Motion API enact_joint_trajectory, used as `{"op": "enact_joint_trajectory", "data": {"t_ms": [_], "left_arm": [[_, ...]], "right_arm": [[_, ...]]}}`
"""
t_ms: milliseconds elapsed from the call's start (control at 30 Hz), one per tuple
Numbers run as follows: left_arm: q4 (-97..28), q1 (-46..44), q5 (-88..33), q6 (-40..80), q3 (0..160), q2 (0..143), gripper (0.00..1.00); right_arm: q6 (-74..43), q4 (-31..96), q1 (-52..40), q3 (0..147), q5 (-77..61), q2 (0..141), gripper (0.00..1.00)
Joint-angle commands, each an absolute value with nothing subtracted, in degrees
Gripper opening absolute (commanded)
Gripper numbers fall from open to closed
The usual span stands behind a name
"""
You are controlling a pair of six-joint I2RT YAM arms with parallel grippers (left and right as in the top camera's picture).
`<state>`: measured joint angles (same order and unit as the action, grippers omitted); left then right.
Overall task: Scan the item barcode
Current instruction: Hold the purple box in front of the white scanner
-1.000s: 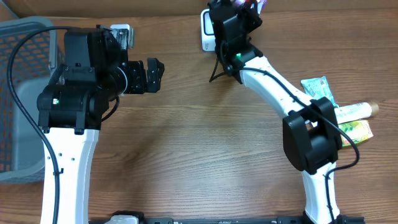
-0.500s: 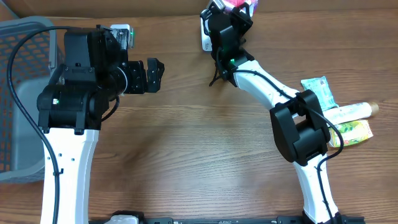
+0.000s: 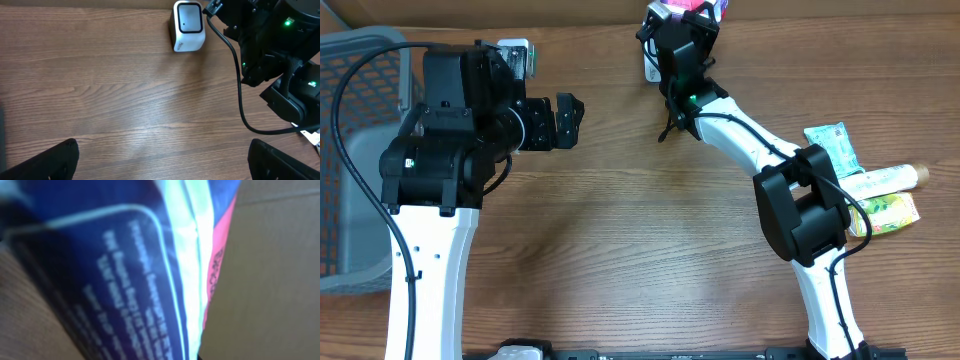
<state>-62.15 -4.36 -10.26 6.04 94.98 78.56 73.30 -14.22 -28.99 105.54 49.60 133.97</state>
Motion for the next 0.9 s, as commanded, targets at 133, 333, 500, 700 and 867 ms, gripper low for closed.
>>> {"op": "enact_joint_trajectory", "data": {"t_ms": [133, 333, 500, 700, 867], "left_arm": [[-62.0, -4.1, -9.9, 6.8, 95.7, 78.7, 1.0], [-62.0, -4.1, -9.9, 6.8, 95.7, 78.7, 1.0], [-62.0, -4.1, -9.9, 6.8, 95.7, 78.7, 1.0], [-62.0, -4.1, -9.9, 6.8, 95.7, 78.7, 1.0], [-62.0, -4.1, -9.9, 6.8, 95.7, 78.7, 1.0]], "right_arm": [[73.8, -18.0, -29.6, 106.5, 47.3, 137.4, 0.04], [73.8, -21.3, -29.6, 106.5, 46.4, 137.5, 0.04], [73.8, -21.4, -29.6, 106.5, 46.2, 137.5, 0.04], [73.8, -21.4, -29.6, 106.5, 46.3, 137.5, 0.04], [73.8, -22.1, -29.6, 106.5, 47.8, 137.3, 0.04]]}}
